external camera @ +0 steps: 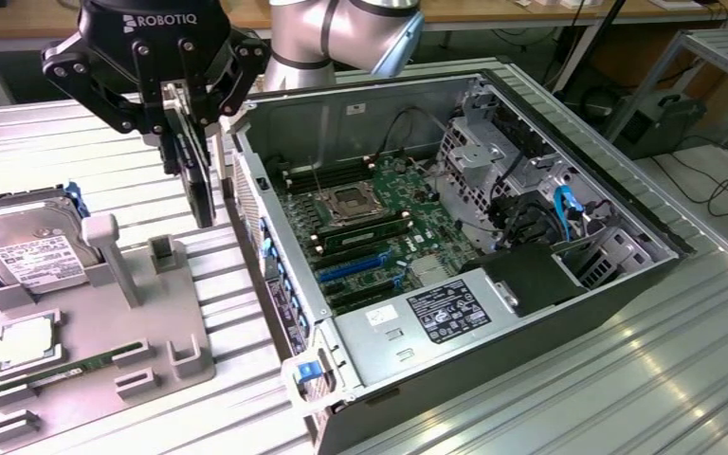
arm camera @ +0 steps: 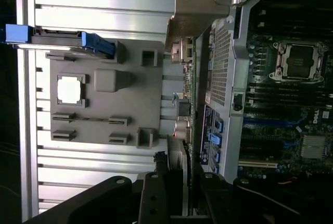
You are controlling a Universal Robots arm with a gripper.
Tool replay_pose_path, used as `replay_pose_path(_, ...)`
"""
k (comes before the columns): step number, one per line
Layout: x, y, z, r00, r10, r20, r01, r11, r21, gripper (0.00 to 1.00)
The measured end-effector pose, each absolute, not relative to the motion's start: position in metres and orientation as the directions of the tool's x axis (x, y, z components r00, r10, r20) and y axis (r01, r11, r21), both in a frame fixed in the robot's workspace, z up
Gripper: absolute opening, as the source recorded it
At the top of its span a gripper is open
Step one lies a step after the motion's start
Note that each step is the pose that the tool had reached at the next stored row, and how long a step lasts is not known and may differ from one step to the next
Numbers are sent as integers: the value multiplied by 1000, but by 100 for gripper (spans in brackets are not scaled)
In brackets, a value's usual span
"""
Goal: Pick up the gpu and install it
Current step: 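Pick up the gpu and move the gpu toward the slot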
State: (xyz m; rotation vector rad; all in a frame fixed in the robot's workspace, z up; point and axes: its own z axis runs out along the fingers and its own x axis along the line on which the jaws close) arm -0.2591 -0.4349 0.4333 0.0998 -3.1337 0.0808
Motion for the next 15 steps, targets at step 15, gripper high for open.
replay_pose_path(15,-250,-435,433,-998,-64,7,-64,997,-51,28)
